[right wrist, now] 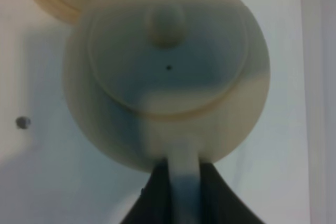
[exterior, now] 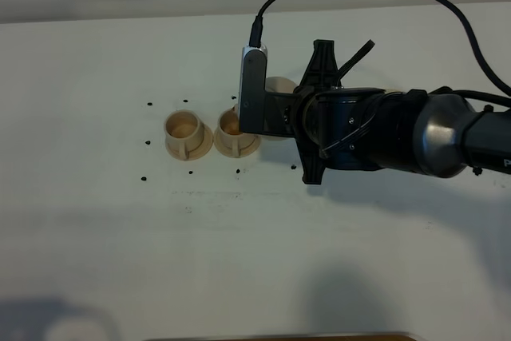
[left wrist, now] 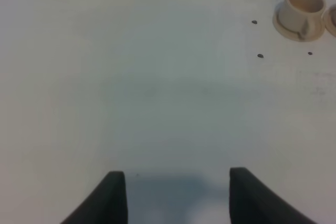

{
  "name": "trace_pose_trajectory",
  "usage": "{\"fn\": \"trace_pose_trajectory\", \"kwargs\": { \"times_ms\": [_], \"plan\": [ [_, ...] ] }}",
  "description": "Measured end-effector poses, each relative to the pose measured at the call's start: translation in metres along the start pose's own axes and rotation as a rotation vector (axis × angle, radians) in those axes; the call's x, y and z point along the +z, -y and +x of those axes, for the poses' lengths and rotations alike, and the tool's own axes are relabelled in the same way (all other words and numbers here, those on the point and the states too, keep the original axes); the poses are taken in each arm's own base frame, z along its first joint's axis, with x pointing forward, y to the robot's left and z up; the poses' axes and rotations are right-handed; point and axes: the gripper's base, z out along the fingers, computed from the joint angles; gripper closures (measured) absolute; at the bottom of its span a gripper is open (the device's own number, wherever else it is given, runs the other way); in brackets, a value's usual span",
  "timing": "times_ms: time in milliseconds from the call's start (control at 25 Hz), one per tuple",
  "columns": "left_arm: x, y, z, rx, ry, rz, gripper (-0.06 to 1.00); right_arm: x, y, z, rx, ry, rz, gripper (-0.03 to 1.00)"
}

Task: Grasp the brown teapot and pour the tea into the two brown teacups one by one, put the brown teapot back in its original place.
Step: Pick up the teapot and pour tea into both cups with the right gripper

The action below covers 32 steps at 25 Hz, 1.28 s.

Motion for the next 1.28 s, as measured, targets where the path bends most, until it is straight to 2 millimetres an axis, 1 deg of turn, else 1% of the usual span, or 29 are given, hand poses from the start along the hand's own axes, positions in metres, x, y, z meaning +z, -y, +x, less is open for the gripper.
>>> {"fn": "trace_pose_trajectory", "kwargs": {
  "times_ms": [280, 600, 1280],
  "plan": [
    [0.0000, 0.0000, 0.0000, 0.000, 0.000, 0.000, 0.44, 0.0050, -0.0040, 0.0003, -0.037, -0.011, -0.011, 0.89],
    [0.0000, 0.0000, 0.0000, 0.000, 0.000, 0.000, 0.44, 0.0030, 0.0031, -0.0034, -0.052, -0.003, 0.007, 0.89],
    [0.0000, 0.0000, 0.0000, 0.001, 0.000, 0.000, 0.44, 0.0028, 0.0038, -0.0020, -0.100, -0.021, 0.010, 0.89]
  ]
}}
